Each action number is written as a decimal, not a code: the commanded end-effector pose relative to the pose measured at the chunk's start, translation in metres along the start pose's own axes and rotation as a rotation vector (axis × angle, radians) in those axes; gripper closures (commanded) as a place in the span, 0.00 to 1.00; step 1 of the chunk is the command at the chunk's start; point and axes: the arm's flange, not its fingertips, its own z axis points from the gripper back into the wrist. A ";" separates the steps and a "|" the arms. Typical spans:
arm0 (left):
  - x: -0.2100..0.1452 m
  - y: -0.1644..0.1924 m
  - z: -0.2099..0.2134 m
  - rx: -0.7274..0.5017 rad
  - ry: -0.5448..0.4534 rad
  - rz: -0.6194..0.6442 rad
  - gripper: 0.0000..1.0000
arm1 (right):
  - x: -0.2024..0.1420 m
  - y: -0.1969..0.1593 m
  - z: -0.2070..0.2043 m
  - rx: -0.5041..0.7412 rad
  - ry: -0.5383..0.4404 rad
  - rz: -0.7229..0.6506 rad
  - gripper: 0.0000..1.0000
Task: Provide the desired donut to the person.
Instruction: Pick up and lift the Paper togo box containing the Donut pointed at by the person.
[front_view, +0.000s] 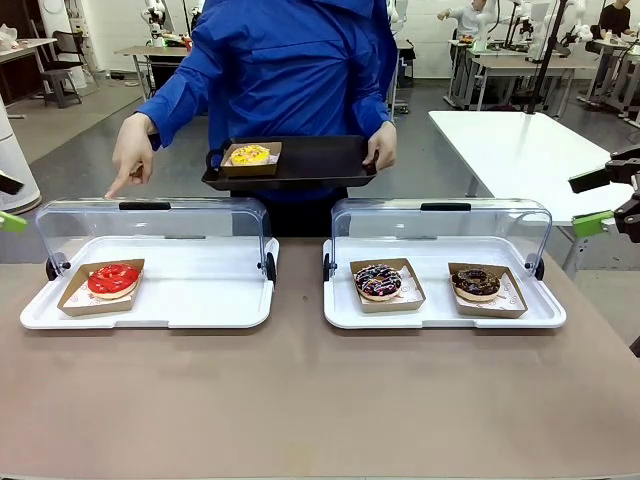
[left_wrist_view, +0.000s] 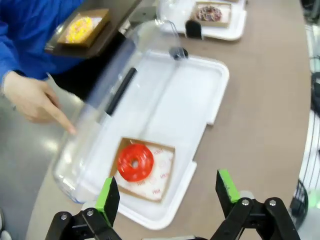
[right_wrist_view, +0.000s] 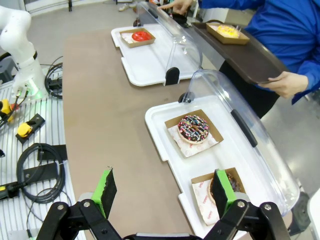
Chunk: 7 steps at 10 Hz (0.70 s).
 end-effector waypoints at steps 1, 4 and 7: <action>0.013 0.013 -0.011 -0.127 0.275 -0.096 0.00 | 0.000 -0.003 -0.002 0.011 -0.029 0.008 0.00; 0.007 0.020 -0.079 -0.314 0.532 -0.216 0.00 | 0.000 -0.003 -0.002 0.011 -0.029 0.008 0.00; -0.017 0.030 -0.141 -0.325 0.507 -0.237 0.00 | 0.000 -0.003 -0.002 0.011 -0.029 0.008 0.00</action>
